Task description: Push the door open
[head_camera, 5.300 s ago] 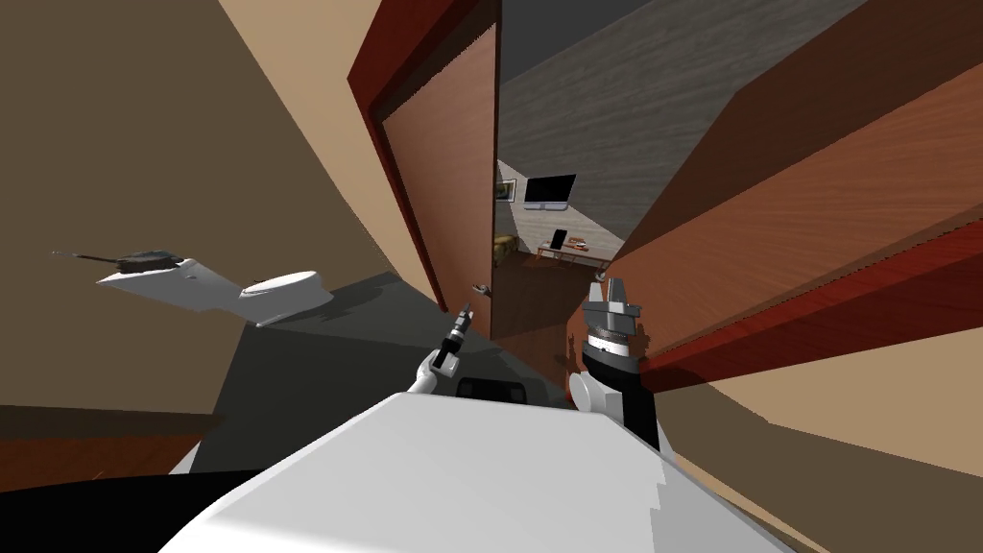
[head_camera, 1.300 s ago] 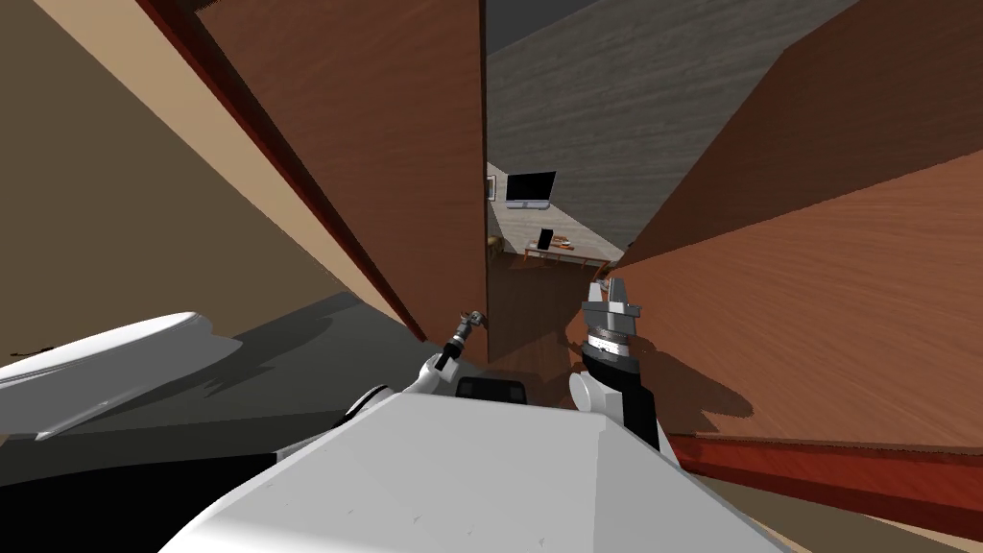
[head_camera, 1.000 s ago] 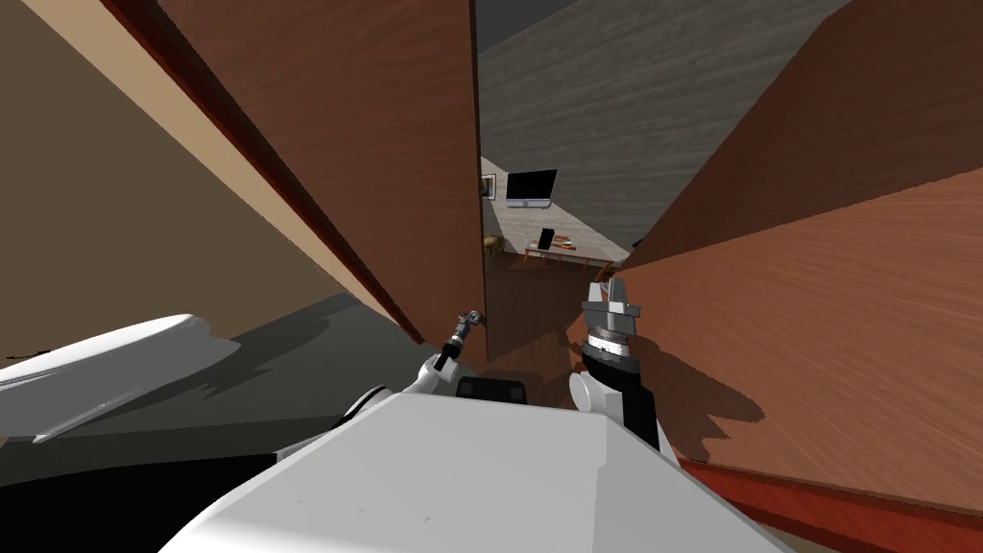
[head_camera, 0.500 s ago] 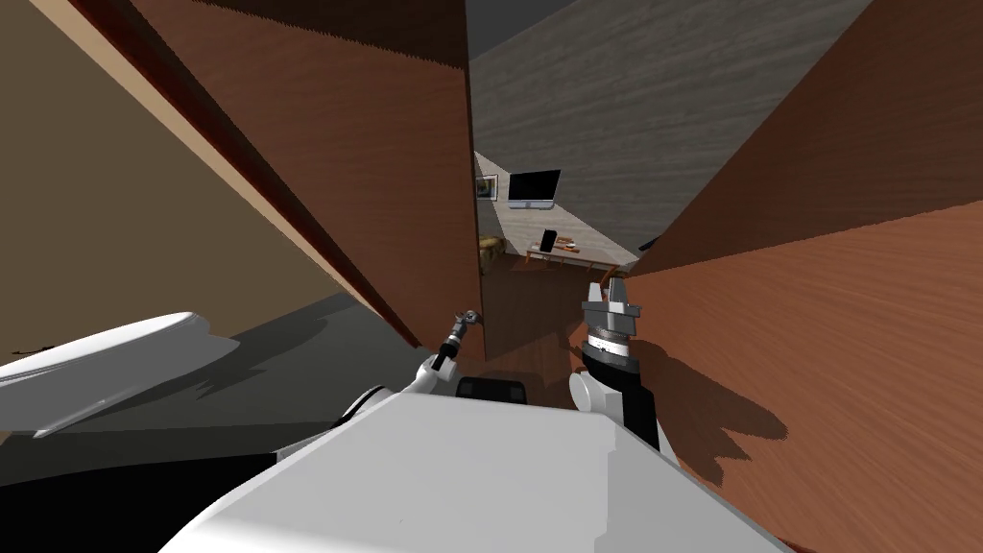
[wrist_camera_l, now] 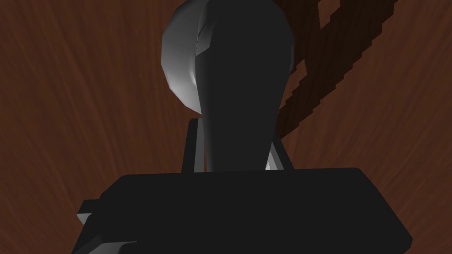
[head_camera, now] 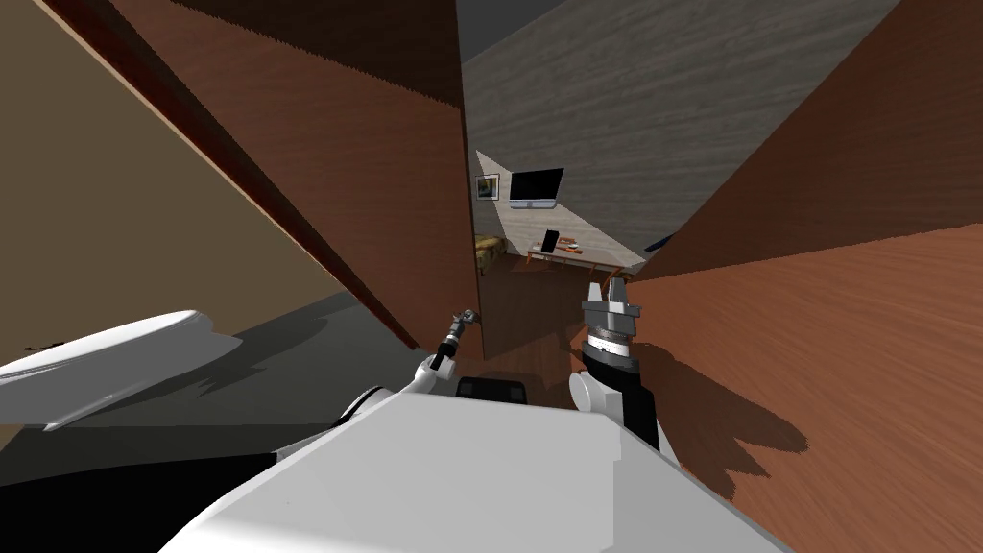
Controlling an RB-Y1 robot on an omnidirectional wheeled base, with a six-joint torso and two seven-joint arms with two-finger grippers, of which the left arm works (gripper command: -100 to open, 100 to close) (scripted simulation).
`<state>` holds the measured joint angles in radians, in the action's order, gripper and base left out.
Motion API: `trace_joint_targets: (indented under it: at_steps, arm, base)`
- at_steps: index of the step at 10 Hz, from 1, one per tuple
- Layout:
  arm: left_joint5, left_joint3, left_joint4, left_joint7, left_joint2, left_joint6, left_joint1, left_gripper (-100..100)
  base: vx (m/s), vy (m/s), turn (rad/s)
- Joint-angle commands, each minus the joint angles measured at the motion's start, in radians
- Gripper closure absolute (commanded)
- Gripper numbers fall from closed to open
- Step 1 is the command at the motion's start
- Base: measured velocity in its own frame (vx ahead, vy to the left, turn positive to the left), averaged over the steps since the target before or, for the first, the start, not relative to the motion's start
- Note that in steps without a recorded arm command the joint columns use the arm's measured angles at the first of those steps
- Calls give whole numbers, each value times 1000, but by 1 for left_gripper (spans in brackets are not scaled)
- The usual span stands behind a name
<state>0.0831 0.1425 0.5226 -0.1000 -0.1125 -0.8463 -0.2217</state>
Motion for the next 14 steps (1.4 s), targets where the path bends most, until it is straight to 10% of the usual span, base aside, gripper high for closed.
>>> trace_joint_targets:
  at_steps: [1, 14]
  arm:
    - [2, -5, 38, 2, -9, 16, 14, 100]
    - [60, -128, 24, 62, -15, 21, 19, 100]
  base:
    - [21, 6, -13]
    - [133, -95, 50]
